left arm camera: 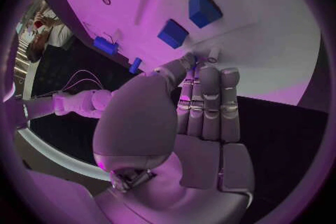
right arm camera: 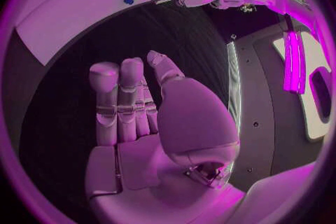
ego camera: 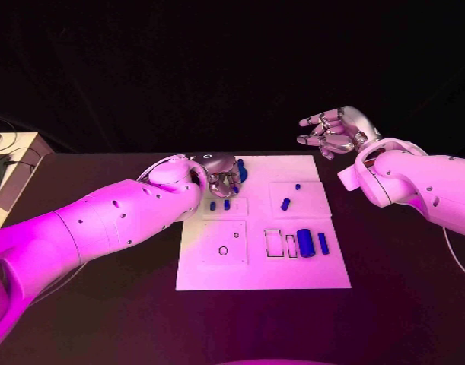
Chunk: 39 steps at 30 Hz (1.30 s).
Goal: Assemble the parts on the task board
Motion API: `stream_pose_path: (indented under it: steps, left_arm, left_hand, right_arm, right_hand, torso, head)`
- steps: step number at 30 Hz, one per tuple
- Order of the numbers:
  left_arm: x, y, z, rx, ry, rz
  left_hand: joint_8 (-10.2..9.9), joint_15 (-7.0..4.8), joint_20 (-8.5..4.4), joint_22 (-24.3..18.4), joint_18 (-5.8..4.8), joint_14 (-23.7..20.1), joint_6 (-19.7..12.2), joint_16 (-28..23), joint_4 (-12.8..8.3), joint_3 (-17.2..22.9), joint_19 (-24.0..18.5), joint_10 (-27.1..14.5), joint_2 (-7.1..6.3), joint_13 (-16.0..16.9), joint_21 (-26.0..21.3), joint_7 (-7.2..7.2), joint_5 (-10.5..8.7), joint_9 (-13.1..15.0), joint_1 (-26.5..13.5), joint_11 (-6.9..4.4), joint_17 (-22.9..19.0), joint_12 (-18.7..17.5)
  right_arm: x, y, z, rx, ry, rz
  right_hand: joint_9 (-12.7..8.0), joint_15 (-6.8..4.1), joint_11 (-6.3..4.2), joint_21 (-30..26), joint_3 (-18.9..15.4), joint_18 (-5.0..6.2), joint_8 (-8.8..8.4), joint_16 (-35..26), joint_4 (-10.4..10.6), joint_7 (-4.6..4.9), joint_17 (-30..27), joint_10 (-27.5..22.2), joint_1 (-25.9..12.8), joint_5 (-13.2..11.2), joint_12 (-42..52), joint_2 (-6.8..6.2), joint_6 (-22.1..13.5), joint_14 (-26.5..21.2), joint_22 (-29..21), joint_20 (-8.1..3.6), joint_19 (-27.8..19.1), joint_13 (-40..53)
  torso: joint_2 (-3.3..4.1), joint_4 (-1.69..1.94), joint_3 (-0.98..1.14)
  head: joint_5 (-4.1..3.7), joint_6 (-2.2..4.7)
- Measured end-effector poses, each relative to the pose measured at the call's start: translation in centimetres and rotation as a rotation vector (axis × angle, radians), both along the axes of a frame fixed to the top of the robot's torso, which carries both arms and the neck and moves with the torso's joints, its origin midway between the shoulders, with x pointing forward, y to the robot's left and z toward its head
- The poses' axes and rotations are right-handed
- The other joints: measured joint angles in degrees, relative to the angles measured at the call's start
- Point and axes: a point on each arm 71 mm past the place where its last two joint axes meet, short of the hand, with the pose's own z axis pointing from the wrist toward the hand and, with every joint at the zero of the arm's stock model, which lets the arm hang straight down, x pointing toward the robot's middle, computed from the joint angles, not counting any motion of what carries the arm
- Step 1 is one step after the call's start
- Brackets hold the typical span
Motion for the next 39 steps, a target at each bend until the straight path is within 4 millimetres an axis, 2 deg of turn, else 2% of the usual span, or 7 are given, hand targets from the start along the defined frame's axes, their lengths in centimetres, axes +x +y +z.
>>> stream_pose_path:
  steps: [7, 14, 19, 29, 34, 39]
  left_arm:
    - [-0.5, 0.7, 0.9, -0.045, -0.009, 0.000]
    - [-0.7, 2.1, 2.4, -0.093, -0.004, 0.016]
    - [-0.8, 3.0, 2.6, -0.102, 0.009, 0.029]
    - [-0.7, 4.3, 2.2, -0.099, 0.031, 0.057]
    - [-0.6, 4.7, 2.0, -0.093, 0.037, 0.069]
    - [-0.6, 4.7, 1.6, -0.089, 0.044, 0.073]
  left_hand:
    - [0.00, 0.00, 0.00, 0.00, -0.02, 0.00, 0.00, -0.03, 0.00, 0.00, 0.00, -0.01, 0.00, 0.01, 0.00, 0.00, 0.00, 0.01, 0.00, 0.01, 0.21, 0.00]
    - [0.00, 0.00, 0.26, -0.24, -0.04, 0.00, 0.00, -0.21, 0.00, 0.00, -0.26, -0.23, -0.01, 0.01, -0.50, 0.00, 0.00, 0.01, 0.00, 0.23, 0.60, 0.00]
    - [0.00, 0.00, 0.34, -0.24, -0.04, 0.00, 0.00, -0.21, 0.00, 0.00, -0.34, -0.24, -0.01, 0.01, -0.50, 0.00, 0.00, 0.01, -0.01, 0.24, 0.76, 0.00]
    - [0.00, 0.22, 0.34, -0.20, 0.02, -0.22, -0.01, -0.46, 0.00, 0.00, -0.34, -0.45, -0.03, 0.01, -0.50, -0.01, 0.00, 0.00, -0.02, 0.45, 1.01, 0.00]
    - [0.00, 0.22, 0.53, -0.16, 0.80, -0.22, -0.01, -0.46, 0.00, 0.00, -0.54, -0.45, -0.03, 0.01, -0.50, -0.01, 0.00, 0.00, -0.02, 0.45, 1.08, 0.00]
    - [0.00, 0.22, 0.54, -0.16, 0.80, -0.22, -0.01, -0.46, 0.26, -0.26, -0.54, -0.45, -0.03, 0.01, -0.73, -0.01, 0.00, 0.00, -0.02, 0.45, 1.16, 0.00]
  right_arm:
    - [0.0, 0.0, 0.0, 0.000, 0.000, -0.001]
    - [0.0, -0.2, 0.0, -0.001, 0.000, -0.003]
    - [0.0, -0.3, 0.0, -0.002, 0.001, -0.006]
    - [0.0, -0.3, -0.1, -0.002, 0.002, -0.006]
    - [0.0, -0.4, -0.1, -0.002, 0.002, -0.007]
    - [-0.1, -0.4, -0.1, -0.002, 0.002, -0.006]
  right_hand:
    - [0.00, 0.00, 0.07, 0.00, 0.00, 0.00, 0.00, 0.00, 0.00, -0.02, 0.00, -0.07, 0.00, 0.00, 0.00, 0.00, 0.02, 0.00, -0.01, 0.00, 0.00, 0.00]
    - [0.00, 0.00, -0.12, 0.00, 0.00, -0.02, 0.00, 0.00, 0.00, -0.06, -0.01, 0.14, 0.00, 0.00, 0.00, 0.00, 0.05, 0.00, 0.02, 0.00, 0.00, 0.00]
    - [0.00, 0.00, -0.12, 0.00, 0.00, -0.01, 0.00, 0.00, 0.00, -0.08, -0.01, 0.14, 0.00, 0.00, 0.00, 0.00, 0.08, 0.00, 0.04, 0.00, 0.00, 0.01]
    - [0.00, 0.00, -0.07, 0.00, 0.00, -0.01, 0.00, 0.00, 0.00, -0.14, 0.04, 0.17, 0.00, 0.00, 0.00, 0.00, 0.13, 0.00, 0.03, 0.00, 0.00, -0.04]
    - [0.00, 0.00, -0.03, 0.00, 0.00, -0.02, 0.00, 0.00, 0.00, -0.19, 0.04, 0.21, 0.00, 0.00, 0.00, 0.00, 0.18, 0.00, 0.02, 0.00, 0.00, -0.04]
    - [0.00, 0.00, -0.02, 0.00, 0.00, -0.02, 0.00, 0.00, 0.00, -0.04, 0.03, 0.21, 0.00, 0.00, 0.00, 0.00, 0.04, 0.00, 0.02, 0.00, 0.00, -0.04]
  torso:
    - [-0.03, 0.00, 0.01]
    - [-0.14, 0.15, 0.01]
    - [-0.29, 0.31, 0.01]
    - [-0.41, 0.42, -0.08]
    - [-0.37, 0.42, -0.08]
    - [-0.31, 0.38, -0.07]
  head:
    - [-0.01, 0.11]
    - [-0.04, 0.13]
    - [-0.03, -0.02]
    - [0.03, -0.19]
    - [0.08, -0.19]
    - [0.08, -0.34]
